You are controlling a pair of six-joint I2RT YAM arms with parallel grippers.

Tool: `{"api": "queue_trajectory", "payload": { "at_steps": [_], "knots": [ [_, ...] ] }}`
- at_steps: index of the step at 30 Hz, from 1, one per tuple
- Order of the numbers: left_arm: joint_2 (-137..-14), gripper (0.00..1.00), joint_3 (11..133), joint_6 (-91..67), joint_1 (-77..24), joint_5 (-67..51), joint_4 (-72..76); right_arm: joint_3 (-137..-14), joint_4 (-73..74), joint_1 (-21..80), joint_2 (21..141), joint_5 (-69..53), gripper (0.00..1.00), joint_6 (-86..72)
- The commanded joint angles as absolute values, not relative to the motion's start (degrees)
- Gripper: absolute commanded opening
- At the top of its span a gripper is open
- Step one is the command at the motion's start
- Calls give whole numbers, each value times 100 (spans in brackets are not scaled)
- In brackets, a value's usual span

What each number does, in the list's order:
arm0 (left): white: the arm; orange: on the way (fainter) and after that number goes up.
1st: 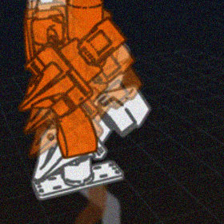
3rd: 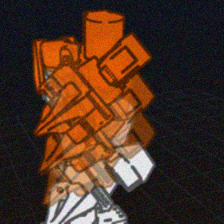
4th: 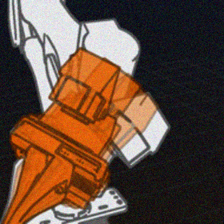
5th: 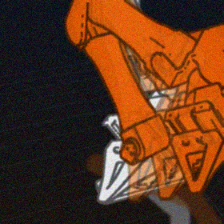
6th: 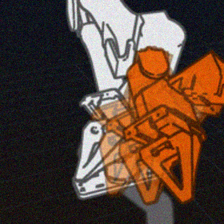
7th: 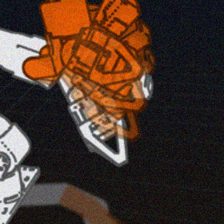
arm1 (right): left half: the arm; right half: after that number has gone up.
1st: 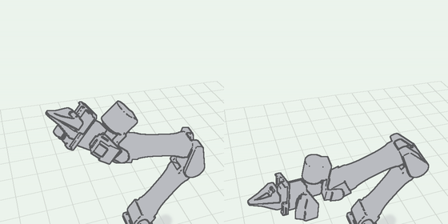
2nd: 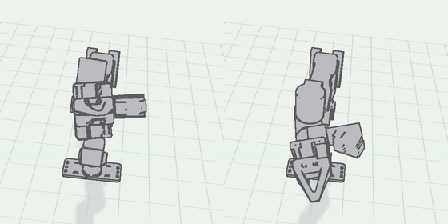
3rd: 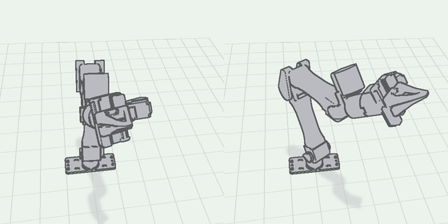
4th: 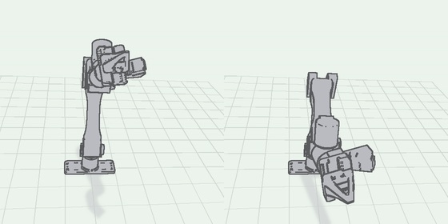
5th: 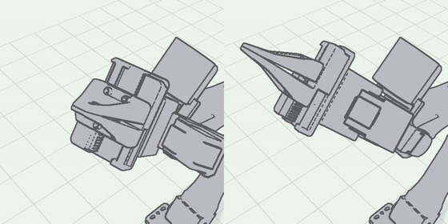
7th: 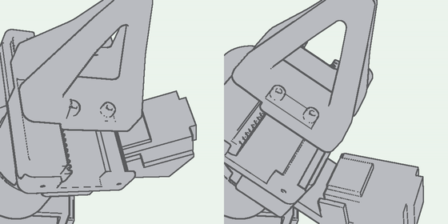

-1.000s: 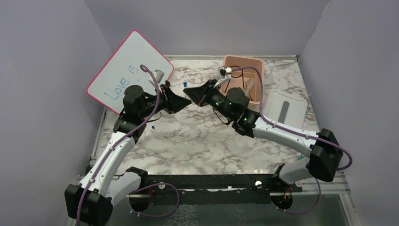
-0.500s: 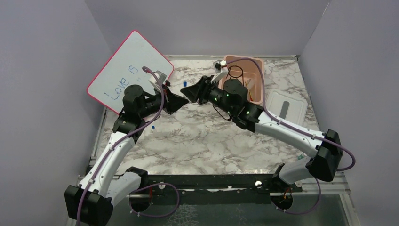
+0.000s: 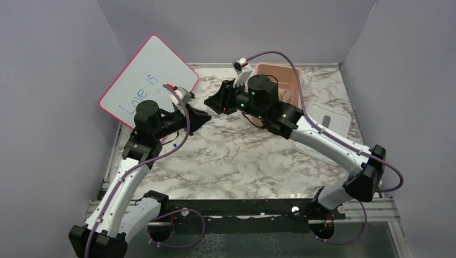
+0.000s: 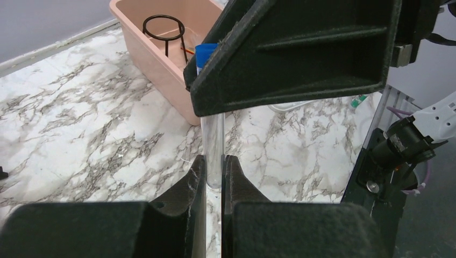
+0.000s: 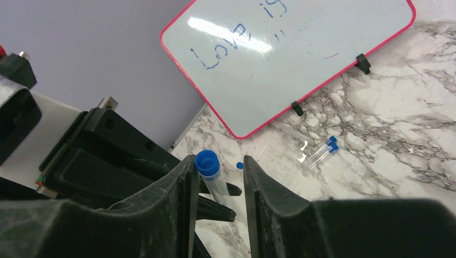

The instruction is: Organize the chemistry lab equipment

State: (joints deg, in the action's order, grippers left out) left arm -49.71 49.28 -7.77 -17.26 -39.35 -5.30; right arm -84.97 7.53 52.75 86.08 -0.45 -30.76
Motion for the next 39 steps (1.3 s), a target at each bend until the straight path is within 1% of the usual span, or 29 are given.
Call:
{"api": "queue_trajectory", "payload": {
  "at_steps": [1,6,9,10,11,14,16,19,20,23,26,27,30,31,32,35,39],
  "knots": [
    [-4828,0,4975,-506,-1714,-4022,-506,-8720,1193,5247,8692,-379,34,-2832],
    [-4802,0,4975,-514,-1714,-3907,-569,-8709,1115,5247,8627,-428,22,-2751],
    [-4788,0,4976,-519,-1716,-3841,-585,-8709,1054,5247,8615,-439,18,-2612],
    [-4774,0,4975,-522,-1714,-3829,-601,-8710,1036,5247,8618,-439,18,-2562],
    [-4760,0,4975,-520,-1714,-3824,-613,-8721,1040,5245,8626,-439,21,-2510],
    [-4738,0,4951,-520,-1714,-3823,-615,-8807,1076,5247,8636,-418,34,-2428],
    [-4717,0,4941,-527,-1714,-3827,-615,-8875,1103,5245,8645,-385,35,-2417],
    [-4715,0,4944,-524,-1714,-3815,-619,-8882,1022,5247,8636,-357,23,-2441],
    [-4727,0,4959,-517,-1714,-3802,-634,-8849,960,5245,8619,-352,21,-2450],
    [-4797,0,5034,-508,-1714,-3680,-771,-8812,863,5247,8600,-352,21,-2483],
    [-4796,0,5036,-527,-1714,-3667,-787,-8763,780,5247,8595,-378,17,-2423],
    [-4783,4,5041,-550,-1714,-3631,-800,-8735,732,5247,8589,-401,15,-2349],
    [-4714,50,5117,-662,-1715,-3315,-912,-8475,343,5247,8480,-427,14,-1968],
    [-4674,59,5162,-690,-1714,-3124,-984,-8365,191,5247,8439,-393,14,-1817],
    [-4618,65,5207,-714,-1713,-2893,-1073,-8256,81,5247,8407,-366,14,-1643],
    [-4373,70,5395,-826,-1714,-1883,-1438,-7821,-544,5246,8343,-384,14,-1162],
    [-3884,71,5744,-981,-1714,-924,-1839,-7355,-1232,5247,8502,-624,14,-668]
  ]
}}
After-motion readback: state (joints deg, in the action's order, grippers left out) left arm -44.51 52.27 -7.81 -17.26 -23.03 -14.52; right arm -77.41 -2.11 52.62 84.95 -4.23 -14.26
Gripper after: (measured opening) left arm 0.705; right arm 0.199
